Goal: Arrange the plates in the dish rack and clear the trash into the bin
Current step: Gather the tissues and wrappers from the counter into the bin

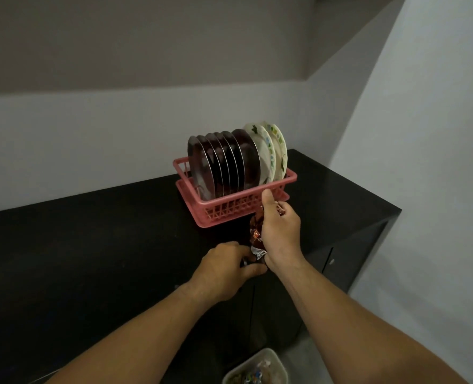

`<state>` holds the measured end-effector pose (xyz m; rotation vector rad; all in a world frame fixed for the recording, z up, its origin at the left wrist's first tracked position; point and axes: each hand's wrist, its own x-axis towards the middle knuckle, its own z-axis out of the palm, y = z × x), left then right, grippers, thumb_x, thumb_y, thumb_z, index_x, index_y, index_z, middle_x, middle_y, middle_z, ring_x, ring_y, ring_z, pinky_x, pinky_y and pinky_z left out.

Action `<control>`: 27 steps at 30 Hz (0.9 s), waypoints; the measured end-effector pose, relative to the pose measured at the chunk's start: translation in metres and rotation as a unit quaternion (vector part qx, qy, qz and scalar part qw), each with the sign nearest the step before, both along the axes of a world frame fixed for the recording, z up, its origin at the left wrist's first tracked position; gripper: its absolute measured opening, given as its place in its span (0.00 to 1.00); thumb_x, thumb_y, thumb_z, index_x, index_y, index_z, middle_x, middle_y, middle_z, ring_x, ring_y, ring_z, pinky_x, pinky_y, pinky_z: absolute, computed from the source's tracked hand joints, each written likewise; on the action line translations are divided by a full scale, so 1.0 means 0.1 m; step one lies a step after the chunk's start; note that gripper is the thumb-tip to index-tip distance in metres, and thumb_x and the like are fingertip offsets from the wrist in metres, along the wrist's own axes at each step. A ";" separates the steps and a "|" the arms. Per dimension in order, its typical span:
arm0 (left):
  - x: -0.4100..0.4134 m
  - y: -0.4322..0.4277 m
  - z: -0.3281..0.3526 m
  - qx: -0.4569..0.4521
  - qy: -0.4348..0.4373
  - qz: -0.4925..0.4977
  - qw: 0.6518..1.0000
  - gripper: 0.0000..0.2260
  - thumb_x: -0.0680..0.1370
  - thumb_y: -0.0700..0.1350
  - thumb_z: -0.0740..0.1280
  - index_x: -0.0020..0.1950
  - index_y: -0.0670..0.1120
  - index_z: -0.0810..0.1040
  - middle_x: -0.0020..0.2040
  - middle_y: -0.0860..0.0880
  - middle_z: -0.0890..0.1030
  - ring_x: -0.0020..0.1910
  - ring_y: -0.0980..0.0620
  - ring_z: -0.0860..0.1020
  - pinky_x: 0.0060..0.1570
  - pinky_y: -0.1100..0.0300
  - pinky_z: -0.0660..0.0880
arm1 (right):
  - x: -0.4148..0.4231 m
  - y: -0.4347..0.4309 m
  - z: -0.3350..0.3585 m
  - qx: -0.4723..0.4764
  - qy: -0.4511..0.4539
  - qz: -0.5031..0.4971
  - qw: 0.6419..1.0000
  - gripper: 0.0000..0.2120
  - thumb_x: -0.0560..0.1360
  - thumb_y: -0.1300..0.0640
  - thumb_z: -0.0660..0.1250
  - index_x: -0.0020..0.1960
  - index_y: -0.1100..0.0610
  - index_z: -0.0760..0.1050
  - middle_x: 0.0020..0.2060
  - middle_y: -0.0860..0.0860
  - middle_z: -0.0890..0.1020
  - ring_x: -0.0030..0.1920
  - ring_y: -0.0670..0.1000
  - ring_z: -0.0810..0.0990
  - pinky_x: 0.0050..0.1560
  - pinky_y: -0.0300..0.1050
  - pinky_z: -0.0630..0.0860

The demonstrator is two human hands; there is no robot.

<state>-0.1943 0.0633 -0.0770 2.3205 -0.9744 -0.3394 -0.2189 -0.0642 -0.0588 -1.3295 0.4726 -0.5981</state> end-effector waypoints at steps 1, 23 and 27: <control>0.01 -0.01 -0.02 -0.001 -0.001 -0.003 1.000 0.08 0.76 0.57 0.67 0.52 0.57 0.78 0.48 0.57 0.75 0.43 0.58 0.77 0.45 0.58 0.79 | 0.00 -0.02 -0.02 0.019 -0.007 -0.005 1.000 0.17 0.75 0.37 0.67 0.50 0.49 0.80 0.44 0.48 0.86 0.47 0.47 0.85 0.51 0.48 0.80; 0.53 -0.51 -0.34 0.015 -0.015 -0.003 1.000 0.11 0.69 0.55 0.75 0.36 0.54 0.75 0.40 0.55 0.76 0.36 0.58 0.76 0.35 0.63 0.72 | -0.18 -0.57 -0.53 -0.179 0.170 0.122 0.961 0.13 0.68 0.58 0.78 0.47 0.52 0.76 0.42 0.55 0.84 0.40 0.54 0.85 0.40 0.59 0.84; 0.48 -0.67 -0.26 0.049 0.048 -0.057 0.996 0.08 0.70 0.52 0.75 0.41 0.55 0.77 0.44 0.55 0.77 0.40 0.59 0.78 0.36 0.63 0.74 | -0.34 -0.93 -0.76 -0.199 0.212 0.125 0.949 0.11 0.70 0.61 0.75 0.46 0.53 0.74 0.40 0.56 0.82 0.35 0.54 0.84 0.29 0.45 0.80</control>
